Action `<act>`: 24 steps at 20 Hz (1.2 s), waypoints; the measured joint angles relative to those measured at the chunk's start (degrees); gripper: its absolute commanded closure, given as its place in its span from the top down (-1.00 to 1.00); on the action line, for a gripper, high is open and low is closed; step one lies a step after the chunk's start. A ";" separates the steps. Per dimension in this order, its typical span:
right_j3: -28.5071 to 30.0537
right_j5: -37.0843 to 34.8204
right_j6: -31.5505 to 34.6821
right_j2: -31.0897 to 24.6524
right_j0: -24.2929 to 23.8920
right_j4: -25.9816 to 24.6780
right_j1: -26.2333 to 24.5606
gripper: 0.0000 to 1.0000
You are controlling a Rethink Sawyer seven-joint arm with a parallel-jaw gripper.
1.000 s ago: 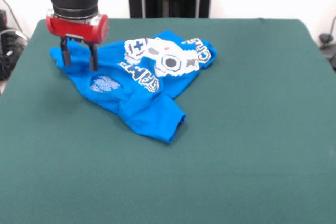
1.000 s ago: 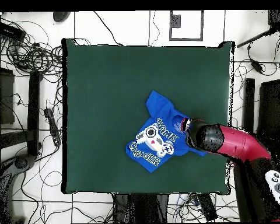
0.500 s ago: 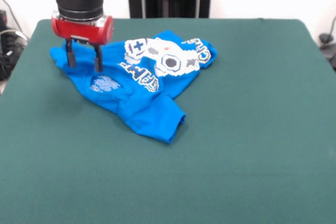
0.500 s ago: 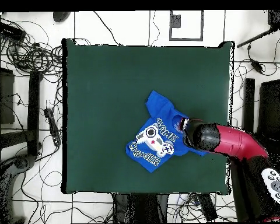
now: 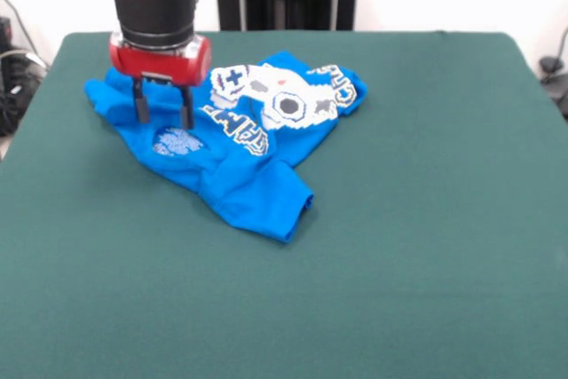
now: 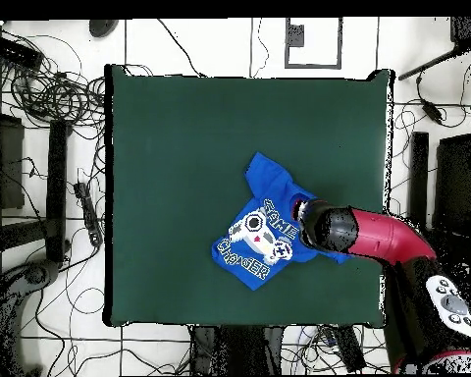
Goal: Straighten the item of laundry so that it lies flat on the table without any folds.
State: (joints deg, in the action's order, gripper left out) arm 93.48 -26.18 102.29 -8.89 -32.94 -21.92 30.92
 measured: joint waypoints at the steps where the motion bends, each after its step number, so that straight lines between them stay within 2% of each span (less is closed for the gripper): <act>1: -0.09 0.00 0.00 0.00 0.12 -0.01 -0.38 1.00; 17: -1.31 0.01 0.00 0.04 0.54 0.04 -4.75 1.00; 24: -2.66 0.01 0.00 2.06 3.02 0.56 -6.23 1.00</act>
State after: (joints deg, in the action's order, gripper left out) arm 90.82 -26.17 102.29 -6.83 -29.91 -21.35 24.69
